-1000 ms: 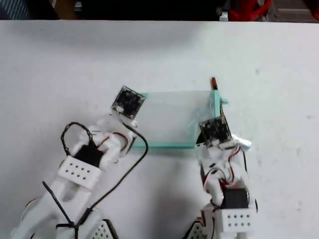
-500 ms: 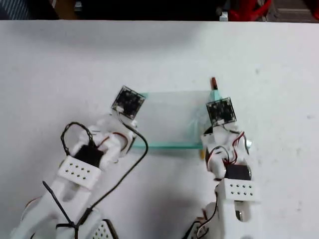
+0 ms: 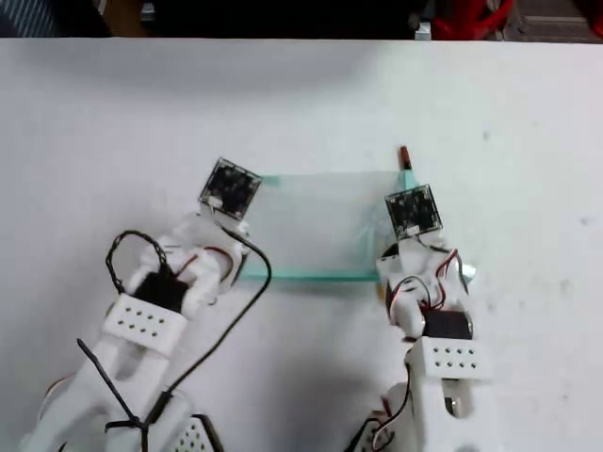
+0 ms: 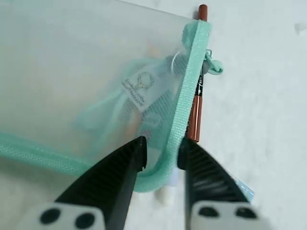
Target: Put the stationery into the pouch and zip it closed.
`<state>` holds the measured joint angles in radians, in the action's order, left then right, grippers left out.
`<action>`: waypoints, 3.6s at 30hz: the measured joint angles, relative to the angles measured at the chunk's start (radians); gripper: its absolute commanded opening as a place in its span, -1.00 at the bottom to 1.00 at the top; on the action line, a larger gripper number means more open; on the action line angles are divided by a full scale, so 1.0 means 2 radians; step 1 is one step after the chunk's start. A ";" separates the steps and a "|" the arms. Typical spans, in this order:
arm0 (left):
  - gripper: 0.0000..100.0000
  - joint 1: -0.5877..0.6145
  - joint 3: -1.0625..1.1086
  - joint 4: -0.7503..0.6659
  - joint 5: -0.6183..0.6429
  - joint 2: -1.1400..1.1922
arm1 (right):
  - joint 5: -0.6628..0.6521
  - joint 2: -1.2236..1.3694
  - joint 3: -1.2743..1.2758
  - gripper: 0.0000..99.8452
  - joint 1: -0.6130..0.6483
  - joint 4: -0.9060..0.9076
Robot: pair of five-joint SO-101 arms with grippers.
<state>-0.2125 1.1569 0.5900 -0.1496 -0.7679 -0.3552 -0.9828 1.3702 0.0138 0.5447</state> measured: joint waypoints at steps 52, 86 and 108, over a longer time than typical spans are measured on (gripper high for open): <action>-0.95 0.036 -0.022 0.043 0.040 -0.002 | -0.030 0.000 0.000 -0.68 -0.006 -0.003; -0.69 0.024 -0.022 0.042 0.039 -0.002 | -0.030 0.000 0.000 -0.63 -0.006 -0.008; -0.47 0.024 -0.022 0.042 0.040 -0.002 | -0.030 0.000 0.000 -0.31 -0.006 -0.008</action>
<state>-0.1649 1.1124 0.6743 -0.0698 -0.7710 -0.4150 -0.9828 1.3702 0.0015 0.5294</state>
